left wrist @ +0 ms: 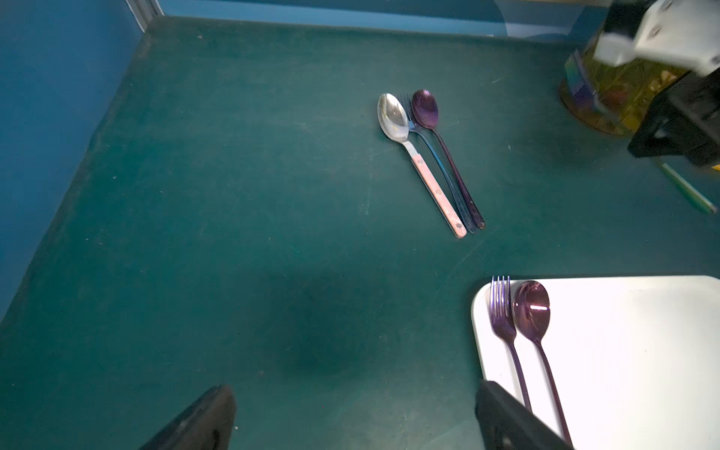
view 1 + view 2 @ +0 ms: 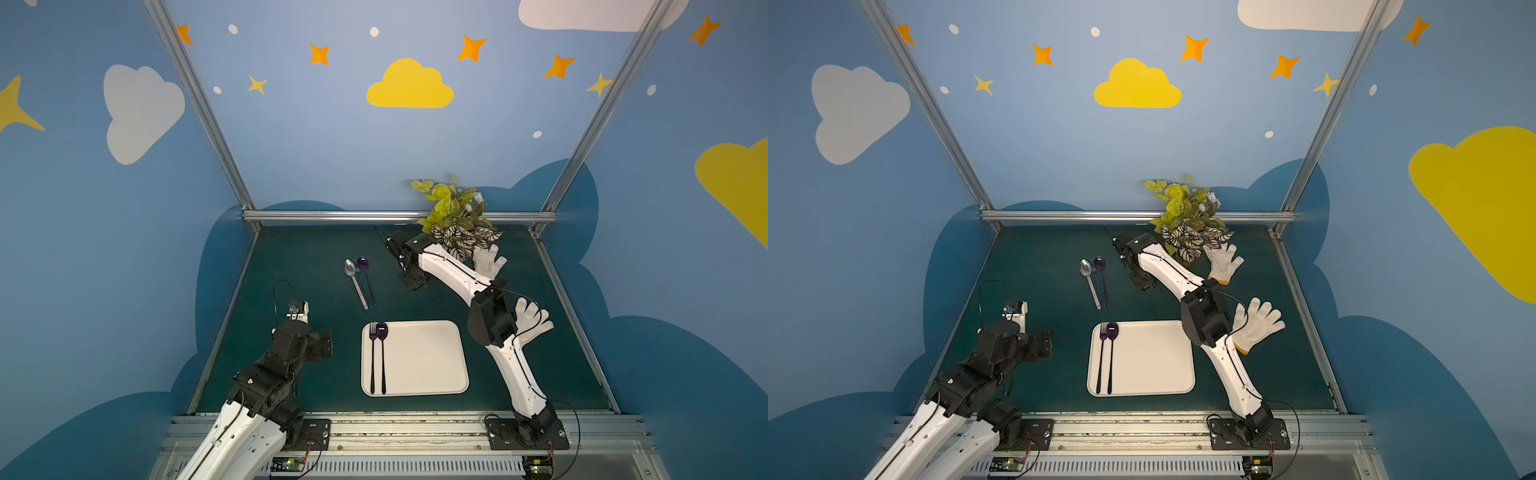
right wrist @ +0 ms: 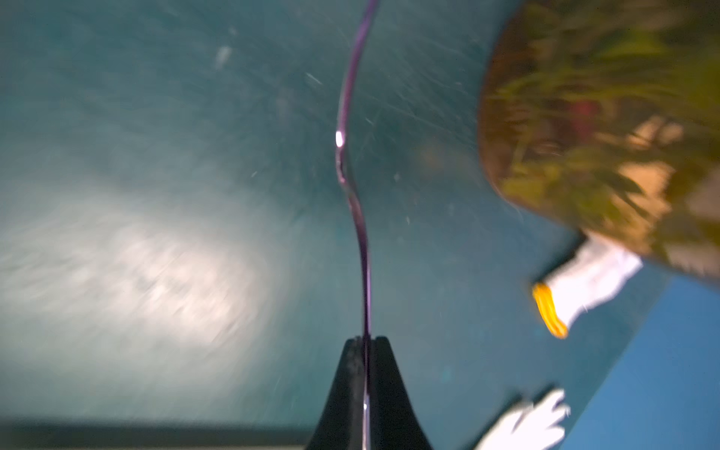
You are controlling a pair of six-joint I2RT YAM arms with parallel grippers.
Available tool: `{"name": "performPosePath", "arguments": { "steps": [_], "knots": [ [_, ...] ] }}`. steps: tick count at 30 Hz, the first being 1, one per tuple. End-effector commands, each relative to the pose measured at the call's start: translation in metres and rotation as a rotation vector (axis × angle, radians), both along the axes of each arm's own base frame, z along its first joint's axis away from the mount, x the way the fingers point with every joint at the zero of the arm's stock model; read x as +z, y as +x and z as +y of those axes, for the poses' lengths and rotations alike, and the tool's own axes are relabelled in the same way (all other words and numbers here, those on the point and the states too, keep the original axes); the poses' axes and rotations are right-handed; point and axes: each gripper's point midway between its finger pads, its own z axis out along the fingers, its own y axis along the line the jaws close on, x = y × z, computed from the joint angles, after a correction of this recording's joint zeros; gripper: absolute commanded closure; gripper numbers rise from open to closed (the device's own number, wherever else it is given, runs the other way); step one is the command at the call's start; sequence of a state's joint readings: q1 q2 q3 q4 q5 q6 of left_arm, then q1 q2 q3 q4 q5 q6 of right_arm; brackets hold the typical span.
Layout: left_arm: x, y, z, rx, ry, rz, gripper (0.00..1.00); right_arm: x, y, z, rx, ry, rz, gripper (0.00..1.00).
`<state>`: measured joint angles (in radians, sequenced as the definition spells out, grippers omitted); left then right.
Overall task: Set the spoon and fork side by side
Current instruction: Pick up the fork at the center of the board, then place the fork on the tray.
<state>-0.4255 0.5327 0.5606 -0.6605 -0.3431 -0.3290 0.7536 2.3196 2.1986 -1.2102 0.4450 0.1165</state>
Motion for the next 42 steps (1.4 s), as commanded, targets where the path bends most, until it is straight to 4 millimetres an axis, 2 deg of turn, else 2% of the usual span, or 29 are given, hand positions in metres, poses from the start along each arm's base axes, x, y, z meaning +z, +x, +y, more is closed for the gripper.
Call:
{"name": "performPosePath", "arguments": {
  "steps": [1, 4, 10, 13, 18, 21, 30, 42],
  "knots": [
    [0.012, 0.001, -0.010, -0.059, -0.029, -0.022, 0.00, 0.046, -0.037, -0.015, -0.223, 0.045, -0.087, 1.00],
    [0.013, -0.003, -0.017, -0.098, -0.046, -0.005, 0.00, 0.039, -0.083, -0.010, -0.330, 0.088, -0.026, 1.00],
    [0.012, -0.006, -0.025, -0.136, -0.076, 0.010, 0.00, 0.010, -0.162, 0.027, -0.409, 0.093, 0.039, 1.00],
    [0.012, -0.005, -0.026, -0.145, -0.072, 0.015, 0.00, -0.004, -0.185, 0.038, -0.448, 0.083, 0.046, 1.00],
    [0.014, -0.006, -0.028, -0.151, -0.083, 0.005, 0.00, -0.019, -0.213, 0.051, -0.469, 0.070, 0.051, 1.00],
    [0.015, -0.006, -0.029, -0.158, -0.090, -0.009, 0.00, -0.030, -0.221, 0.053, -0.475, 0.052, 0.071, 1.00],
    [0.018, -0.007, -0.032, -0.175, -0.095, -0.024, 0.00, -0.056, -0.226, 0.046, -0.492, -0.014, 0.094, 1.00],
    [0.022, -0.009, -0.029, -0.164, -0.089, -0.052, 0.00, -0.075, -0.231, 0.047, -0.497, -0.045, 0.143, 1.00]
  ]
}}
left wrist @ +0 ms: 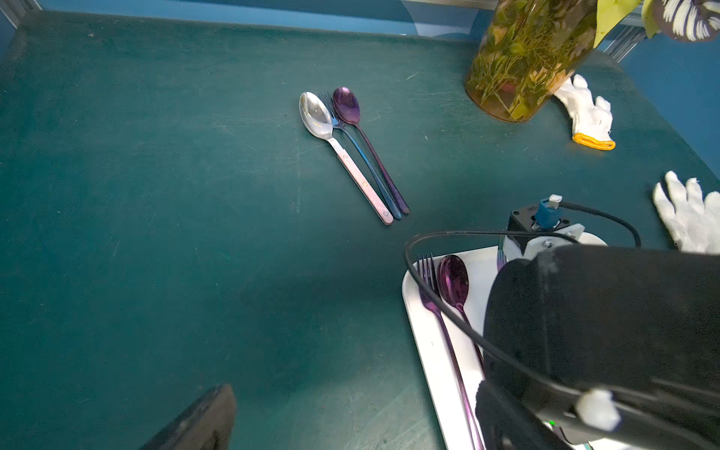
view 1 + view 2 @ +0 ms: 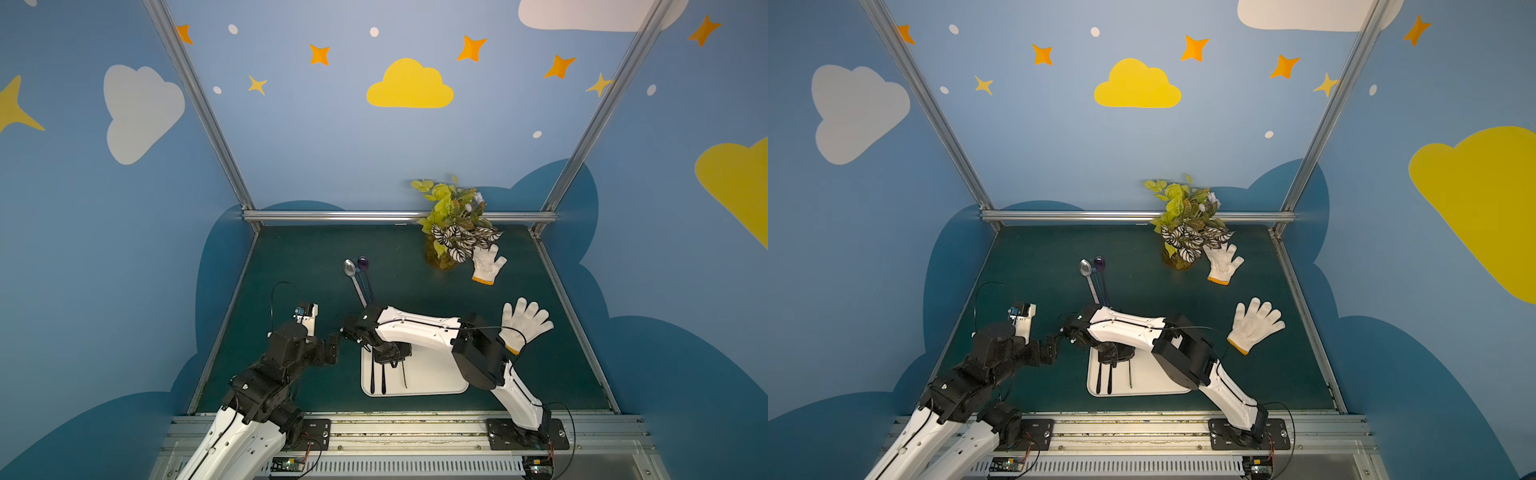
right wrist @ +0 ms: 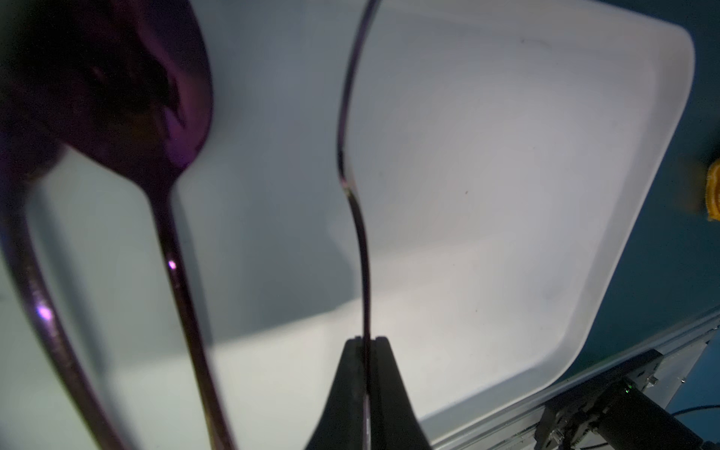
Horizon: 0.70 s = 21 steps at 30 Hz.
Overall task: Set the spoon and fork side by side
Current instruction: Place the fork on the tray.
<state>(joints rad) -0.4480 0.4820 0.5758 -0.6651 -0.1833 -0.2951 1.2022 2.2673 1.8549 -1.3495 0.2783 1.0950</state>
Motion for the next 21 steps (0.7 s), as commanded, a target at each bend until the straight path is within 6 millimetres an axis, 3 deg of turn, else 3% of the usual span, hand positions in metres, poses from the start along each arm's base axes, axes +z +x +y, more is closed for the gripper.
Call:
{"name": "performPosePath", "arguments": {
  "steps": [1, 7, 12, 17, 21],
  "knots": [
    [0.010, 0.002, 0.001, 0.004, 0.000, -0.034, 0.00, -0.010, -0.003, -0.002, -0.011, -0.019, 0.029, 1.00],
    [0.010, 0.002, 0.001, 0.005, 0.003, -0.035, 0.00, -0.021, -0.008, 0.002, -0.004, -0.012, 0.065, 1.00],
    [0.010, 0.002, 0.002, 0.006, 0.004, -0.037, 0.00, -0.022, -0.008, 0.006, 0.000, 0.004, 0.070, 0.90],
    [0.010, 0.002, 0.002, 0.011, 0.006, -0.036, 0.00, -0.017, -0.007, 0.011, 0.014, 0.027, 0.077, 0.79],
    [0.011, 0.002, 0.003, 0.011, 0.008, -0.039, 0.00, -0.005, -0.006, 0.014, 0.026, 0.051, 0.077, 0.76]
  ]
}}
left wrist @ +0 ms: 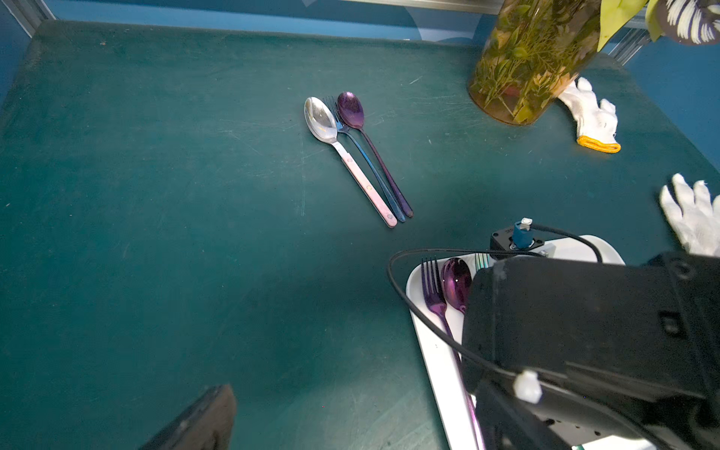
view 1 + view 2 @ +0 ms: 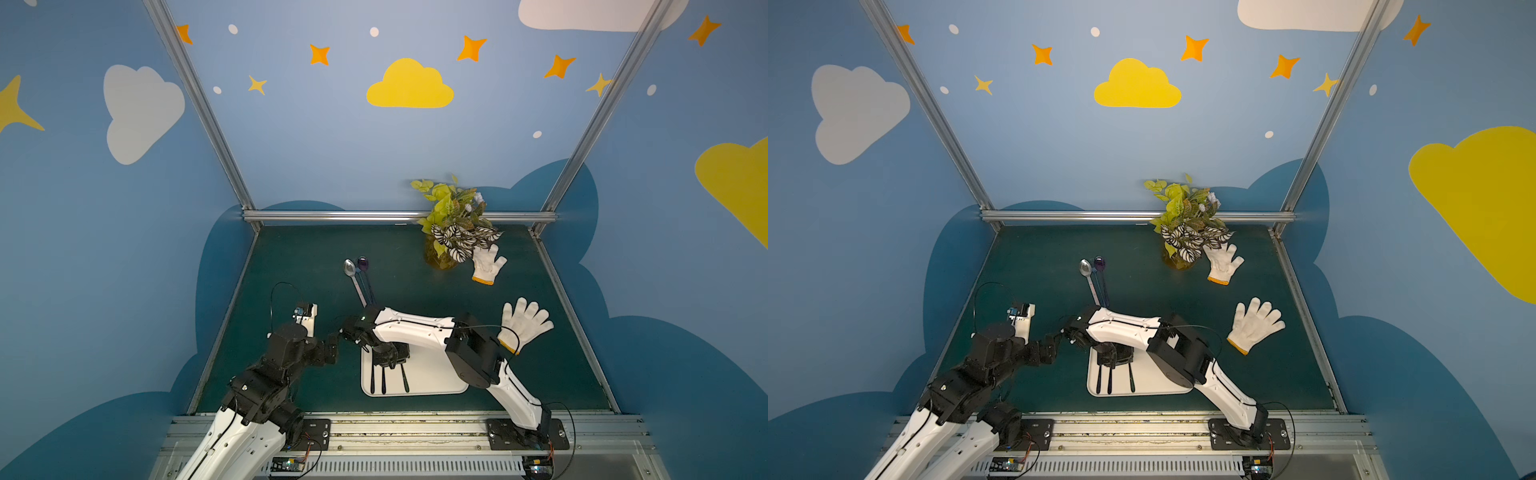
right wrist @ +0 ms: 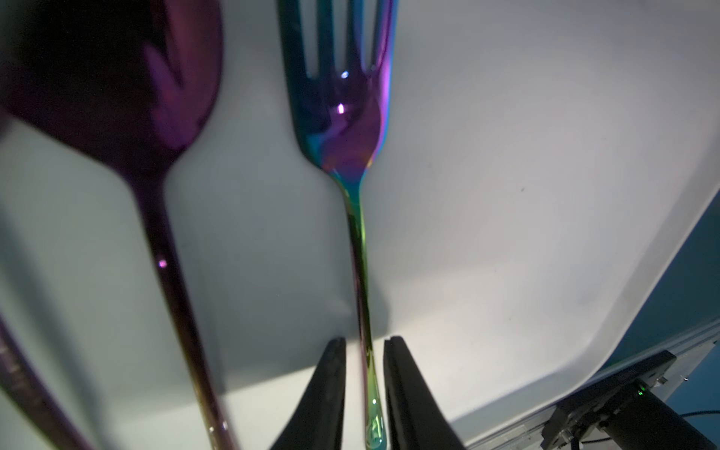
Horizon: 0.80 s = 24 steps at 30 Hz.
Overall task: Set the spoon and fork side by side
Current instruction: Place the fork on the tray.
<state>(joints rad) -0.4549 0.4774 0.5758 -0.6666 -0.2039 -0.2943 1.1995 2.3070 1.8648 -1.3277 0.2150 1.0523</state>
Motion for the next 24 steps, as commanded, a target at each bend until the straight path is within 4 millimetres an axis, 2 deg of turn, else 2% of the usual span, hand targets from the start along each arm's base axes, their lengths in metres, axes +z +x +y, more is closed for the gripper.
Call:
{"name": "performPosePath", "arguments": {
  "steps": [1, 6, 12, 17, 18, 22, 24],
  "knots": [
    [0.010, 0.002, 0.001, 0.004, -0.002, -0.031, 0.00, 0.014, 0.002, 0.008, 0.008, 0.049, 0.000, 0.76],
    [0.012, 0.001, 0.003, 0.010, -0.005, -0.042, 0.00, 0.039, 0.009, 0.014, 0.041, 0.115, -0.018, 0.75],
    [0.012, 0.001, 0.002, 0.009, -0.004, -0.044, 0.00, 0.060, 0.027, 0.008, 0.101, 0.191, -0.022, 0.74],
    [0.012, 0.001, 0.001, 0.004, -0.008, -0.041, 0.00, 0.054, 0.029, 0.017, 0.212, 0.357, 0.088, 0.75],
    [0.011, 0.001, 0.000, 0.002, -0.008, -0.038, 0.00, 0.053, 0.030, 0.013, 0.222, 0.371, 0.095, 0.74],
    [0.010, 0.002, -0.001, -0.003, -0.008, -0.031, 0.00, 0.047, 0.030, 0.009, 0.263, 0.420, 0.136, 0.66],
    [0.010, 0.002, -0.001, -0.005, -0.008, -0.031, 0.00, 0.042, 0.025, 0.014, 0.285, 0.421, 0.157, 0.60]
  ]
}}
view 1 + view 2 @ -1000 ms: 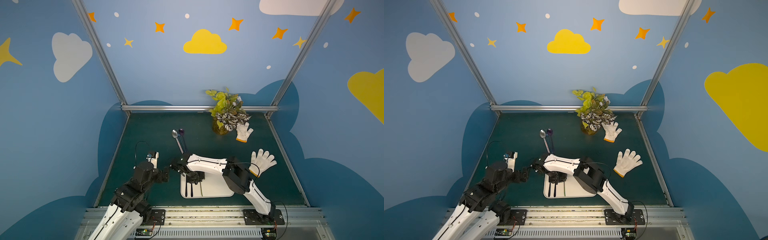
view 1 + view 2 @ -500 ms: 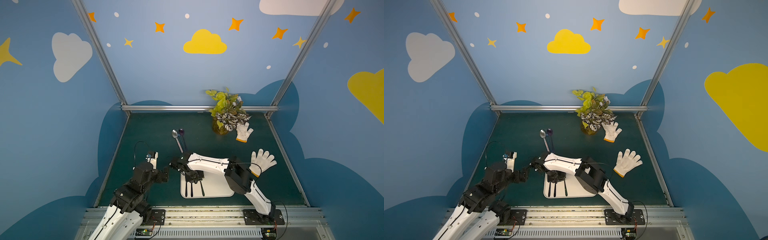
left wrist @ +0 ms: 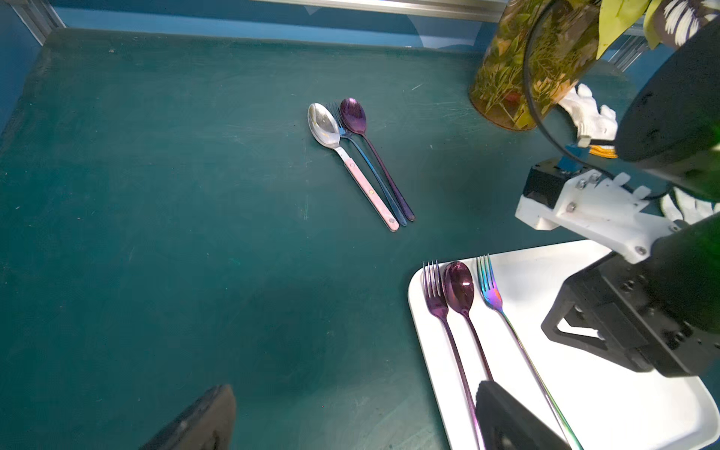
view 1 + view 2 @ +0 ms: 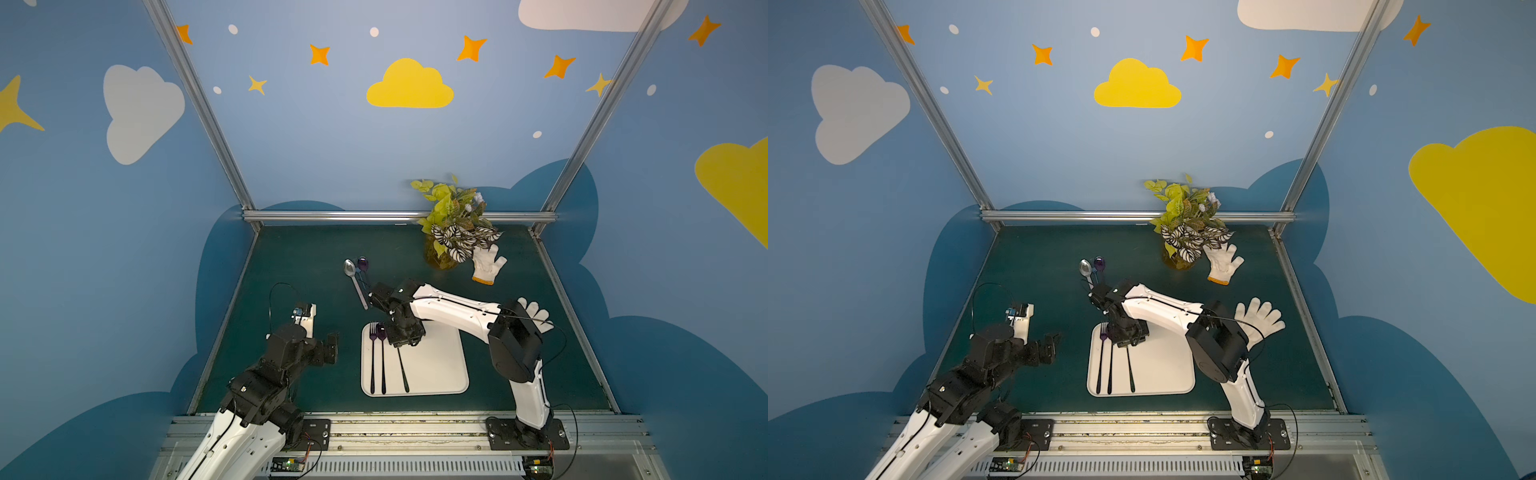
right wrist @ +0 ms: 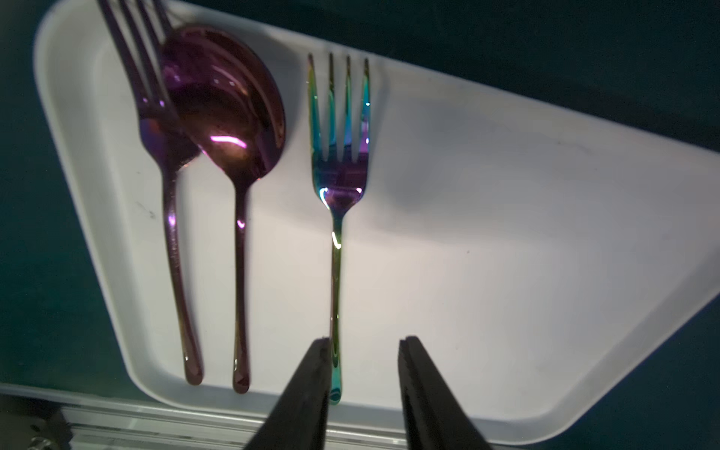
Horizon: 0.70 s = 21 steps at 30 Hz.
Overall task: Set the spoon and fork side by side
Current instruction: Place the fork on the tray.
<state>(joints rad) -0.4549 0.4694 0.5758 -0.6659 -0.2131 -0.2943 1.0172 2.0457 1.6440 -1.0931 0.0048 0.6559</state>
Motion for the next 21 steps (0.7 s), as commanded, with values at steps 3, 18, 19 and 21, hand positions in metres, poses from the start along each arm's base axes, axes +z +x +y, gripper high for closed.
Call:
{"name": "performPosePath", "arguments": {
  "steps": [3, 18, 19, 21],
  "knots": [
    [0.007, 0.003, -0.004, -0.016, -0.006, -0.017, 0.00, -0.006, -0.014, 0.030, 0.112, 0.067, 0.034, 0.56],
    [0.007, 0.003, -0.006, -0.027, -0.009, -0.017, 0.00, -0.026, -0.008, 0.010, -0.054, -0.084, -0.024, 0.60],
    [0.007, 0.003, -0.006, -0.026, -0.010, -0.017, 0.00, -0.026, -0.007, 0.010, -0.058, -0.082, -0.023, 0.61],
    [0.007, 0.003, -0.006, -0.027, -0.010, -0.020, 0.00, -0.030, -0.007, 0.010, -0.065, -0.083, -0.006, 0.62]
  ]
}}
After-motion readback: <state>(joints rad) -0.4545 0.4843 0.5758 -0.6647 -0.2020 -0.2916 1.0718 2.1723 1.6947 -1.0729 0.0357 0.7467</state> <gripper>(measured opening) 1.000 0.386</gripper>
